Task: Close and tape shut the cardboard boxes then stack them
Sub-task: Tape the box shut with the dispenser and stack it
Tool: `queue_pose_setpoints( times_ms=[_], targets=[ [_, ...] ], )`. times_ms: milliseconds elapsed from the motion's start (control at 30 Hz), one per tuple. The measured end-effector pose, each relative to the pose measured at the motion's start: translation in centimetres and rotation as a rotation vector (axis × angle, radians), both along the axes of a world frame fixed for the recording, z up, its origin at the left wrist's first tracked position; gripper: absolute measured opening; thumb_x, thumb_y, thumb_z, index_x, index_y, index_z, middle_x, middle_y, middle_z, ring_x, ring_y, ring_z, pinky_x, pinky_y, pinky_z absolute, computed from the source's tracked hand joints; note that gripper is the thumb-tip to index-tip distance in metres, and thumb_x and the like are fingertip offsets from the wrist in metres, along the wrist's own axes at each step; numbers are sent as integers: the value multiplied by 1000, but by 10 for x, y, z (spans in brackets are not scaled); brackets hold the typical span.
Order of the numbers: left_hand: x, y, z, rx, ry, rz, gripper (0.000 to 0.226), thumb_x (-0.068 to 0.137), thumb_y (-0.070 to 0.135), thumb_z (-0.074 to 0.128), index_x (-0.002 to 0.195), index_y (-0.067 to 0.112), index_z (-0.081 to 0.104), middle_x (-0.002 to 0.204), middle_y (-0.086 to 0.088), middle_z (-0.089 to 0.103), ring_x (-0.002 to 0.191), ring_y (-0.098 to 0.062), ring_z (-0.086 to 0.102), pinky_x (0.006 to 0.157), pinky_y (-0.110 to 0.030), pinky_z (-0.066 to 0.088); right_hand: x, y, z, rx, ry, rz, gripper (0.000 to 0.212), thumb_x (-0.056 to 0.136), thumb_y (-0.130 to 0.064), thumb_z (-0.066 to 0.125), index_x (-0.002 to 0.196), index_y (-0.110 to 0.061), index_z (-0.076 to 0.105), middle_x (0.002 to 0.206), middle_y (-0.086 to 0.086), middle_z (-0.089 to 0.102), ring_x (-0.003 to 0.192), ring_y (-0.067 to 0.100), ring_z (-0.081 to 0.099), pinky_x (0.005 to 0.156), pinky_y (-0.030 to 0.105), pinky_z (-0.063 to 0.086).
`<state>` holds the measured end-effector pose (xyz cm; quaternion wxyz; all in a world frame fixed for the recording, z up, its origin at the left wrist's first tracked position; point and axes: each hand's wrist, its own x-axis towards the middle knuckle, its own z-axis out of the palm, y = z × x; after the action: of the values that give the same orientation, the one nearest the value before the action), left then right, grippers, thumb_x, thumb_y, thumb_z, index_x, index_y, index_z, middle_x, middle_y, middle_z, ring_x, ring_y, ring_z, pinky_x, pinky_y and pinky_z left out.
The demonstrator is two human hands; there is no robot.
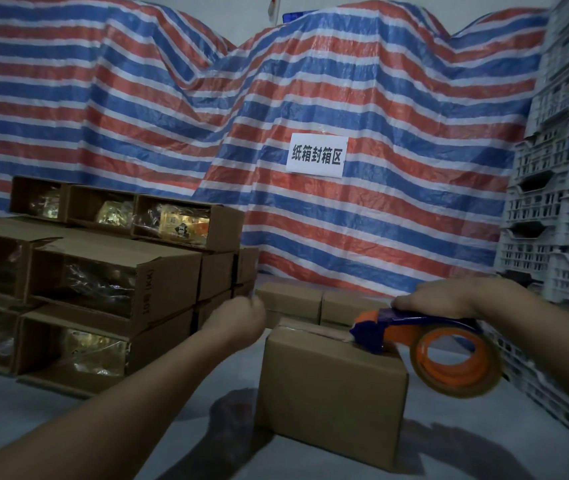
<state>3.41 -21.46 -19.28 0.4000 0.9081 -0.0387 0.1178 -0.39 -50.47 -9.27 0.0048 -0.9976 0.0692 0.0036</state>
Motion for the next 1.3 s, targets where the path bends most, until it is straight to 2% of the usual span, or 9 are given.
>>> queue_pose_setpoints(
  times_ms=[100, 200, 300, 533, 667, 767, 967, 1133, 1300],
  targets=[
    [-22, -16, 7, 157, -412, -134, 30, 99, 43, 36, 93, 25, 60, 90, 3, 64, 81, -13, 59, 72, -34, 51, 1, 2, 1, 35, 37, 17, 44, 103, -57, 36, 90, -25, 64, 79, -2, 65, 67, 8, 60, 67, 24, 44],
    [-44, -39, 1, 433, -353, -402, 57, 93, 65, 28, 132, 30, 51, 129, 3, 59, 114, -16, 55, 92, -36, 46, 2, 3, 2, 47, 54, 21, 44, 103, -56, 36, 91, -24, 64, 77, -2, 64, 65, 7, 59, 67, 24, 44],
    [-49, -48, -11, 708, -377, -393, 75, 89, 75, 23, 140, 25, 46, 146, -1, 47, 132, -21, 44, 106, -40, 37, 1, 0, 2, 44, 36, 22, 46, 102, -58, 37, 91, -23, 65, 74, -2, 65, 64, 8, 60, 69, 24, 45],
    [-49, -47, -16, 705, -414, -369, 67, 91, 73, 26, 138, 29, 47, 145, 3, 47, 132, -18, 43, 107, -39, 38, -13, -20, 2, 142, -21, 24, 45, 100, -58, 43, 86, -22, 66, 55, -10, 66, 47, 1, 60, 61, 23, 45],
    [-48, -46, -19, 692, -442, -364, 70, 90, 75, 24, 139, 30, 46, 146, 5, 47, 131, -17, 44, 106, -38, 37, -34, -55, -4, 156, -11, 7, 51, 100, -61, 42, 84, -21, 70, 70, -3, 71, 61, 9, 64, 76, 29, 51],
    [-50, -46, -18, 656, -445, -384, 72, 86, 78, 24, 134, 30, 49, 139, 6, 53, 124, -15, 49, 102, -36, 40, -37, -66, -22, 173, -49, 1, 47, 101, -58, 41, 84, -25, 69, 73, -4, 69, 63, 6, 63, 70, 25, 46],
    [-53, -62, 2, 645, -337, -342, 66, 77, 88, 30, 93, 29, 56, 86, 8, 60, 75, -7, 55, 60, -27, 43, -41, -69, -44, 338, -114, 36, 40, 101, -50, 47, 93, -19, 70, 92, 10, 72, 79, 18, 67, 80, 34, 51],
    [-63, -95, 6, 683, -358, -428, 88, 76, 86, 35, 141, 27, 39, 140, 0, 50, 121, -19, 52, 87, -33, 42, -47, -67, -49, 406, -94, 77, 40, 103, -49, 43, 90, -20, 67, 81, 4, 67, 75, 17, 63, 82, 34, 50],
    [-71, -111, -9, 708, -418, -538, 72, 91, 70, 39, 149, 29, 30, 152, 2, 40, 136, -17, 39, 108, -37, 31, -49, -69, -52, 383, -92, 99, 42, 105, -49, 39, 86, -23, 66, 73, -3, 67, 67, 9, 61, 78, 32, 48]
  ],
)
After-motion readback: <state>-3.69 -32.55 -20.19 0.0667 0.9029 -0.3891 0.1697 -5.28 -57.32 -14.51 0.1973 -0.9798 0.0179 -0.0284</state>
